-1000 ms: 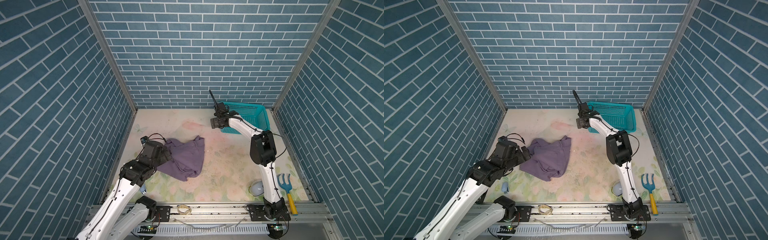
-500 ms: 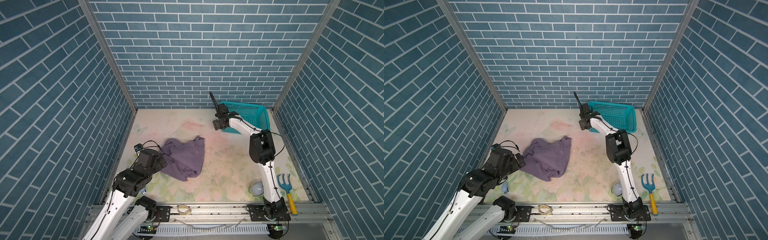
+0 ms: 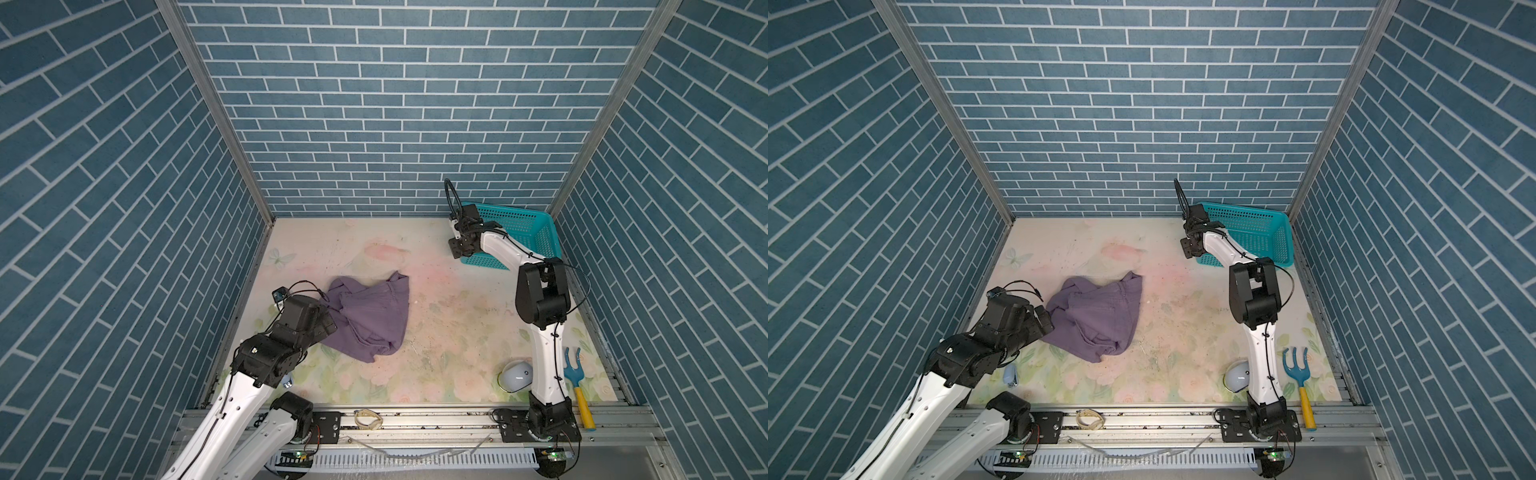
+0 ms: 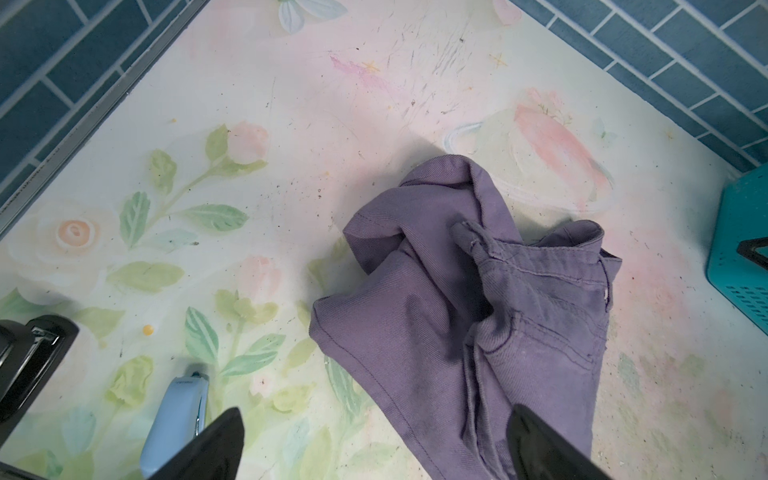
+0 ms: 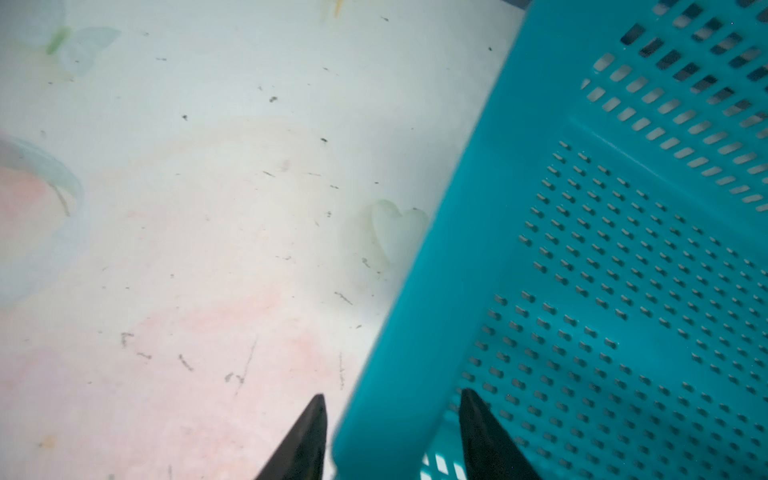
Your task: Fold and stack the trousers
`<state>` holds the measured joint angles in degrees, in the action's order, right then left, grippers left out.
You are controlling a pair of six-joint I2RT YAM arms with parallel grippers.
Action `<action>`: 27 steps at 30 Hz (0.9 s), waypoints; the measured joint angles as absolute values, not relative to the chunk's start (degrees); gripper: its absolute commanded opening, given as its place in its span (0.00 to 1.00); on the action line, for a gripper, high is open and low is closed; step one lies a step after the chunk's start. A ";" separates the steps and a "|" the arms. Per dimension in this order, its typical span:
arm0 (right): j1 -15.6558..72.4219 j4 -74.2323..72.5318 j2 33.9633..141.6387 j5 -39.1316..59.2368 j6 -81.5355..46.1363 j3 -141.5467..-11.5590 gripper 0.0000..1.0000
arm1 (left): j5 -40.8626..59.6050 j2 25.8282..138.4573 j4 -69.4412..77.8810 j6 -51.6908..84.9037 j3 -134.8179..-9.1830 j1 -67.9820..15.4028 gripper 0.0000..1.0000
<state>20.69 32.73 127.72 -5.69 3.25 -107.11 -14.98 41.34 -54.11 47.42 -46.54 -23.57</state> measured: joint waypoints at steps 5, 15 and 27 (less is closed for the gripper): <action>19.88 33.61 125.84 -5.56 7.40 -105.51 0.42 | -14.41 42.85 -53.49 47.59 -46.54 -23.57 0.99; 20.10 35.29 125.56 -5.10 15.90 -105.60 0.21 | -13.89 43.20 -52.84 47.86 -46.54 -23.55 0.99; 19.55 37.47 126.67 -8.54 23.38 -108.95 0.04 | -14.11 43.79 -54.15 48.25 -47.33 -23.53 0.99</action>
